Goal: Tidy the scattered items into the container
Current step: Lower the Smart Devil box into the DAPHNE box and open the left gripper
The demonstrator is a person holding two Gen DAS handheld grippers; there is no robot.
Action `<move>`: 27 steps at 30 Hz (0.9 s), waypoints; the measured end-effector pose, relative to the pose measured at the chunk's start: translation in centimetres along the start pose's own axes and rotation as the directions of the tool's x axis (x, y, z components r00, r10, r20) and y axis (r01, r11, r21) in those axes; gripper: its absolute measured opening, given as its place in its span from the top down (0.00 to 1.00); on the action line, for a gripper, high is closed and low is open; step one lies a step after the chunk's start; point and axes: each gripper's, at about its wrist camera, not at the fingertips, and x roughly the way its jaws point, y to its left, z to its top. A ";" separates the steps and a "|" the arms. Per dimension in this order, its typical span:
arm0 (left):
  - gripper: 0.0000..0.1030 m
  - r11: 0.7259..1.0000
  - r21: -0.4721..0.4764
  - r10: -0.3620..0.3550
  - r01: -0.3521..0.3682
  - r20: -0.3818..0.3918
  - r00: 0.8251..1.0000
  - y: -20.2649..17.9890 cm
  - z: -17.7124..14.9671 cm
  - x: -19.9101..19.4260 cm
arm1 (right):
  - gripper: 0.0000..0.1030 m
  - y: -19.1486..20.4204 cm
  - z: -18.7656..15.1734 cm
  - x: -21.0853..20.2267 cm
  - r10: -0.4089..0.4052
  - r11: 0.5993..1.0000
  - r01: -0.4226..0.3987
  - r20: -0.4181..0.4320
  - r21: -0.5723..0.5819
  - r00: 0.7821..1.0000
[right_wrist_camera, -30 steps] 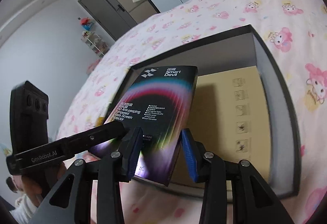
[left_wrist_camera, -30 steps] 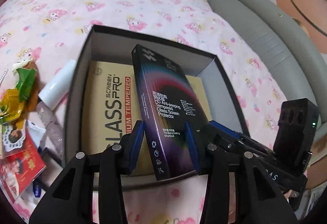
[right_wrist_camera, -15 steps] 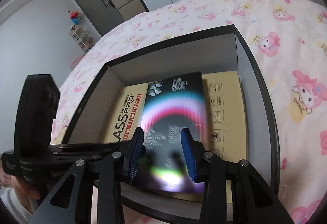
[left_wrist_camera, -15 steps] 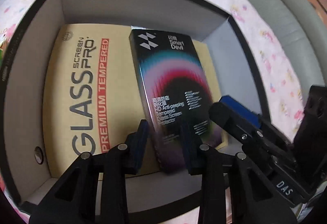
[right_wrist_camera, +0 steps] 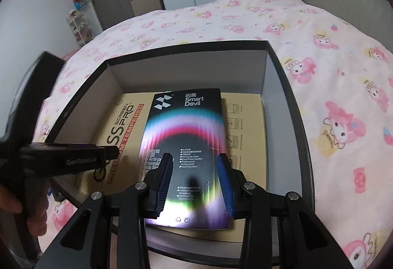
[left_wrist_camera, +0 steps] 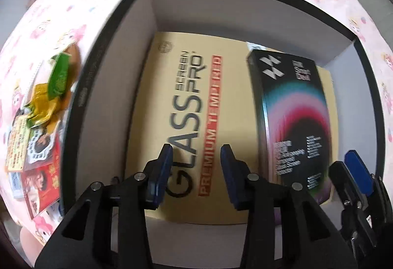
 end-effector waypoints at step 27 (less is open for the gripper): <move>0.80 0.951 0.156 -0.235 0.268 -0.199 0.951 -4.9 -2.1 2.4 | 0.72 -0.7 0.2 0.1 -0.009 1.000 0.009 -0.027 -0.003 1.000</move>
